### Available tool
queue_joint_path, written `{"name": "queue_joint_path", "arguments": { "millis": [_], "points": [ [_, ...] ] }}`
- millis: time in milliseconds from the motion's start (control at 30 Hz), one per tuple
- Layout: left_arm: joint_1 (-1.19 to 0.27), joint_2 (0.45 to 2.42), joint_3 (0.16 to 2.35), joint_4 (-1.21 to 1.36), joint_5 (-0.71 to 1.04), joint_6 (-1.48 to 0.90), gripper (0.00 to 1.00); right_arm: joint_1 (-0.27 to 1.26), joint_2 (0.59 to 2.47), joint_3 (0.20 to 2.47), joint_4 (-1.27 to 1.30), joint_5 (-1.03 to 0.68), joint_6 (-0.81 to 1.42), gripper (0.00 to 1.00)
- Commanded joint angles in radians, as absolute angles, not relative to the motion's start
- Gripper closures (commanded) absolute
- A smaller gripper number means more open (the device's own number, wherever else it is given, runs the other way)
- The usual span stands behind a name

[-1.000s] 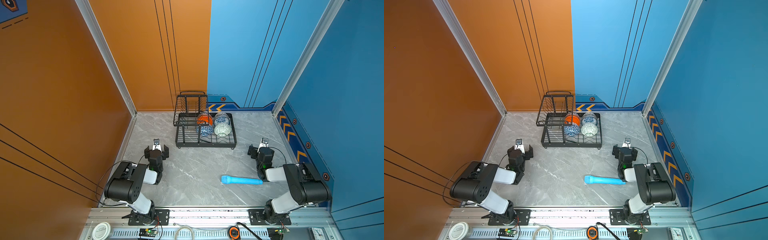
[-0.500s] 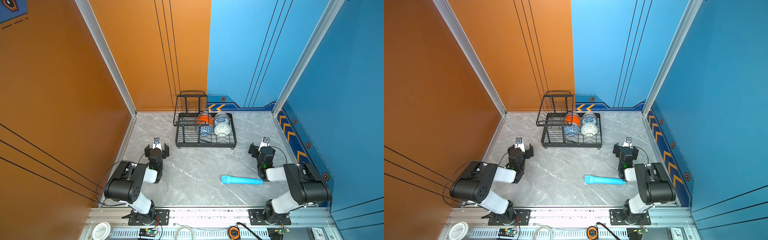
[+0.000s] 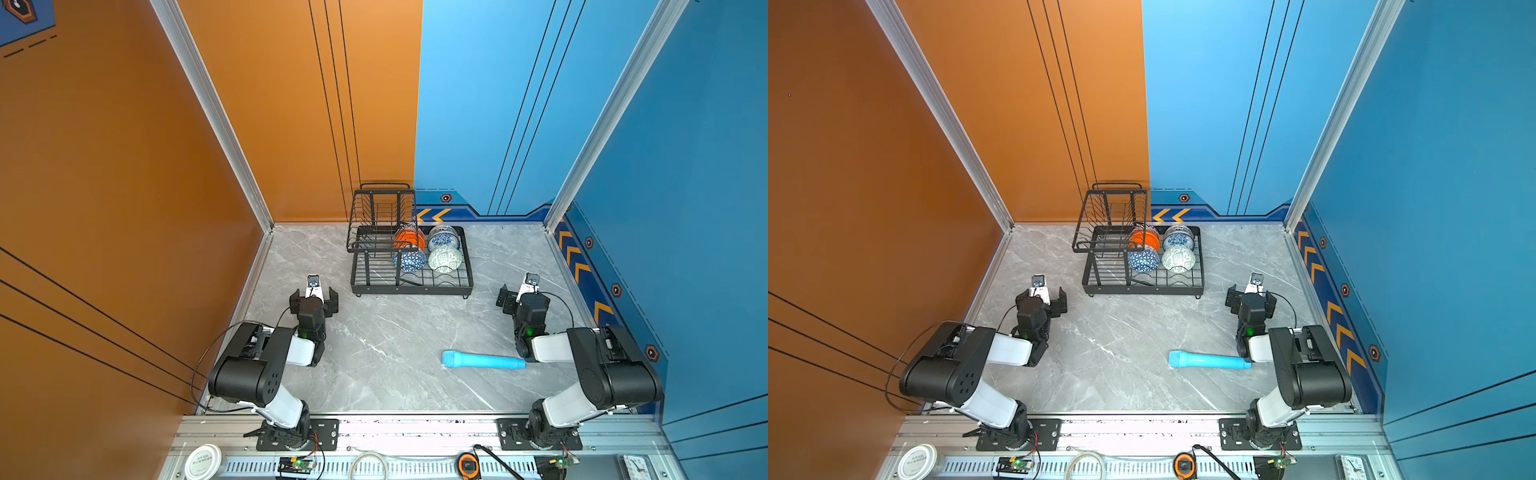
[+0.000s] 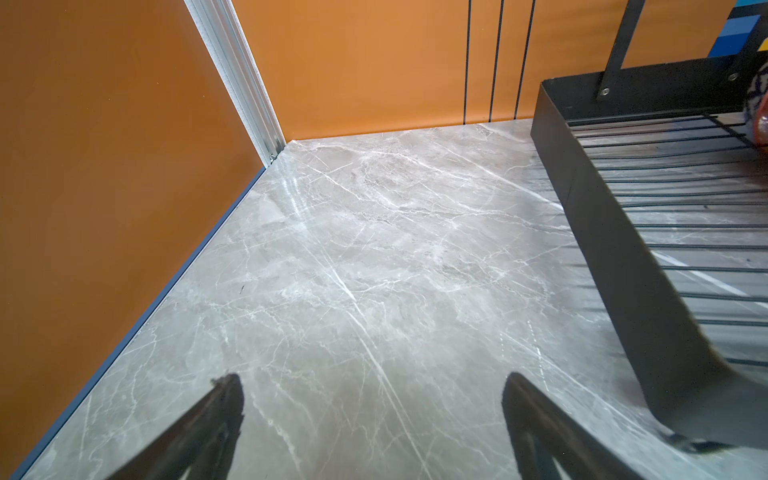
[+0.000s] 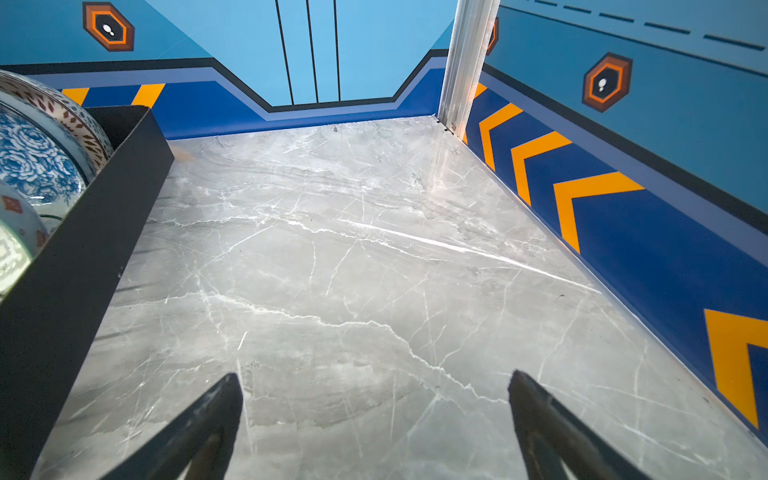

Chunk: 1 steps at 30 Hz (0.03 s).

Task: Load the bowls into the dish rack

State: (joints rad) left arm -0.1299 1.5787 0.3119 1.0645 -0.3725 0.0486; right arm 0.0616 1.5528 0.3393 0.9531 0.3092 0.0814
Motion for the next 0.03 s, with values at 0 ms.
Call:
{"name": "queue_joint_path", "arguments": {
  "millis": [0],
  "points": [
    [-0.12, 1.578, 0.328, 1.052, -0.356, 0.053, 0.02, 0.067, 1.549, 0.354, 0.948, 0.293, 0.071, 0.0]
  ]
}}
